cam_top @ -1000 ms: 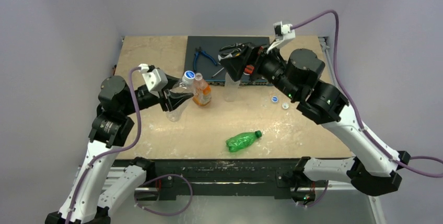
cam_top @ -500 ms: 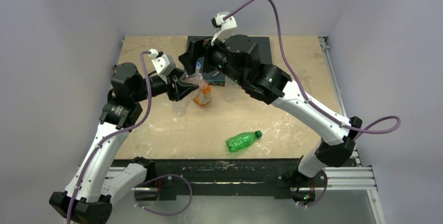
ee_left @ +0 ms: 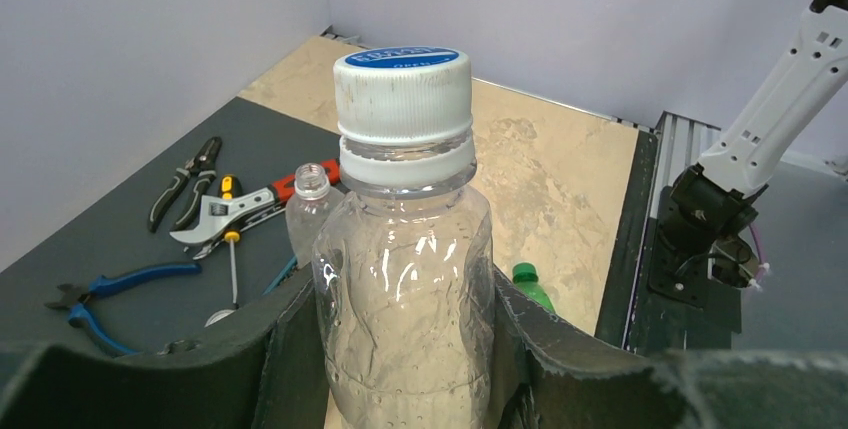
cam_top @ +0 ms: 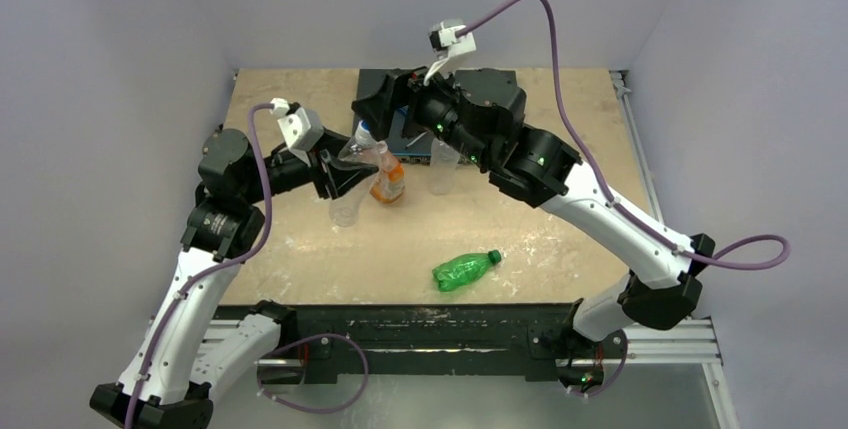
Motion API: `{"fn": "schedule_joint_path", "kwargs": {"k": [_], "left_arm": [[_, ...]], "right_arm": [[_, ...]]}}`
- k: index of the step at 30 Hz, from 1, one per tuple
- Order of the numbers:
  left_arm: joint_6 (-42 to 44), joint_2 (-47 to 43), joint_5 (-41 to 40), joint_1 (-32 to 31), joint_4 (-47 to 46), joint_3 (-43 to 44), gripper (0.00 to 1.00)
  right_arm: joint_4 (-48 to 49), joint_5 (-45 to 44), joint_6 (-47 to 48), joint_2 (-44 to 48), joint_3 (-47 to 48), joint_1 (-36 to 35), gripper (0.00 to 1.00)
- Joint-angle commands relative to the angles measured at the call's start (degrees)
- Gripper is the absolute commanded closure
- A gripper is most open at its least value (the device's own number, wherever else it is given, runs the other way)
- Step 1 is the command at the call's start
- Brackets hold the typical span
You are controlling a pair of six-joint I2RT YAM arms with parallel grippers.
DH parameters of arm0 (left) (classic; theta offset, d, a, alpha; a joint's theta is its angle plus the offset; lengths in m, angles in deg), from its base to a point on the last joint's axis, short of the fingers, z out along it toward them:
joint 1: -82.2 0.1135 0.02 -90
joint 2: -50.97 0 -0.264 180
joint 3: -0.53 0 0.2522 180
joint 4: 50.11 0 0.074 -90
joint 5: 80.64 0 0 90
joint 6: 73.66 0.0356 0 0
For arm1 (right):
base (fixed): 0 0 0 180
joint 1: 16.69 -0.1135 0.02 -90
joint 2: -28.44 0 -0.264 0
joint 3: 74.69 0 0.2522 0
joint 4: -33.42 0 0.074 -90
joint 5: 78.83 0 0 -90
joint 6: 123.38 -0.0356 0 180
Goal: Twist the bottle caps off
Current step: Unscrew the bottle cap from the plastic bottle.
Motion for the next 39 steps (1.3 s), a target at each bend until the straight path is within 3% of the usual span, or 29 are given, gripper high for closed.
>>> {"fn": "schedule_joint_path", "kwargs": {"k": [1, 8, 15, 21, 30, 33, 35, 39], "left_arm": [[-2.28, 0.30, -3.06, 0.21, -3.01, 0.18, 1.00], [-1.98, 0.33, -3.28, 0.21, -2.84, 0.39, 1.00], [-2.46, 1.24, -4.51, 0.21, -3.43, 0.84, 1.00], [-3.34, 1.22, -5.28, 0.21, -4.30, 1.38, 1.00], [-2.90, 0.29, -3.91, 0.21, -2.86, 1.45, 1.00], [-4.53, 0.50, -0.68, 0.21, -3.21, 2.33, 1.00], [-7.24, 0.67, 4.32, 0.21, -4.40, 2.97, 1.00], [-19.98, 2.01, 18.75, 0.21, -13.22, 3.34, 1.00]], "right_arm": [[3.44, 2.46, -1.36, 0.99, -1.81, -0.23, 0.15], [4.15, 4.92, -1.93, 0.01, -1.64, -1.08, 0.19], [7.77, 6.25, -3.70, 0.32, -4.45, -1.85, 0.39], [6.62, 6.16, -3.63, -0.58, -3.24, -1.94, 0.43], [8.31, 5.83, -3.00, 1.20, -4.73, -1.94, 0.86], [9.30, 9.50, -1.37, 2.37, -5.41, -1.94, 0.94], [12.79, 16.84, 1.95, 5.20, -7.26, -1.94, 0.96], [17.88, 31.29, 7.07, 10.22, -10.13, -1.73, 0.97]]}}
